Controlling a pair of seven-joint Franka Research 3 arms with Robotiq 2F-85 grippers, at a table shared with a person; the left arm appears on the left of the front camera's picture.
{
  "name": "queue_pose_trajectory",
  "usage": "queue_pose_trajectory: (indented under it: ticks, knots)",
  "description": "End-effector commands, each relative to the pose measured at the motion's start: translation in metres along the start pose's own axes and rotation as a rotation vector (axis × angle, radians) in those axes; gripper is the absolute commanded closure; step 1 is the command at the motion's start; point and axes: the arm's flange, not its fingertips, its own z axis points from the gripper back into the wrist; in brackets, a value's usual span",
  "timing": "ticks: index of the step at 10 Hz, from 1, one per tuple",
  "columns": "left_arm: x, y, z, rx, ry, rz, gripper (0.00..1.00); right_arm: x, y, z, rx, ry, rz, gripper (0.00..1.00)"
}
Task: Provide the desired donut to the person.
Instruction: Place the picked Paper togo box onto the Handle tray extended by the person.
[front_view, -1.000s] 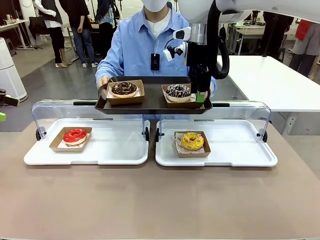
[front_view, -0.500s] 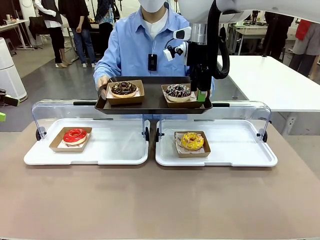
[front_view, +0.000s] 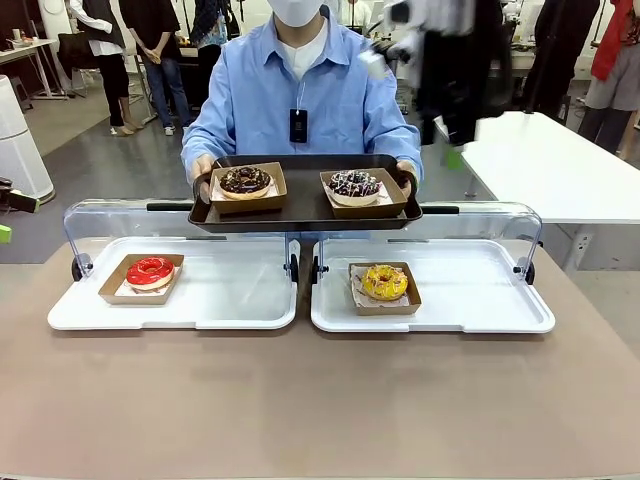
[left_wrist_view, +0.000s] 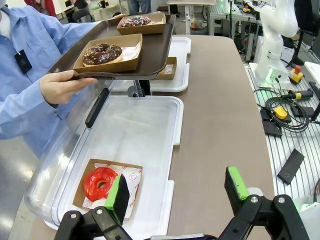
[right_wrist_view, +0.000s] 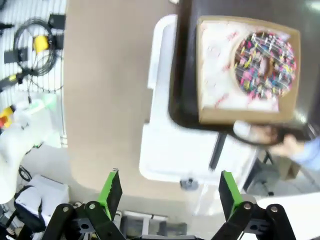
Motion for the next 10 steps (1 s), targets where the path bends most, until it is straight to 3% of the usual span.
queue_pose_trajectory:
  ticks: [1,4,6,10]
  knots:
    - [0.000,-0.001,0.002,0.000,-0.005,-0.004,0.00,-0.073,0.055,0.003,-0.052,0.012,-0.045,0.00]
    - [0.000,-0.001,0.002,0.000,-0.005,-0.004,0.00,-0.167,0.103,-0.002,-0.063,-0.044,-0.200,0.00]
    - [0.000,-0.001,0.002,0.000,-0.005,-0.004,0.00,-0.218,0.116,-0.026,-0.037,-0.097,-0.318,0.00]
    - [0.000,-0.001,0.002,0.000,-0.005,-0.004,0.00,-0.233,0.095,-0.051,-0.027,-0.052,-0.362,0.00]
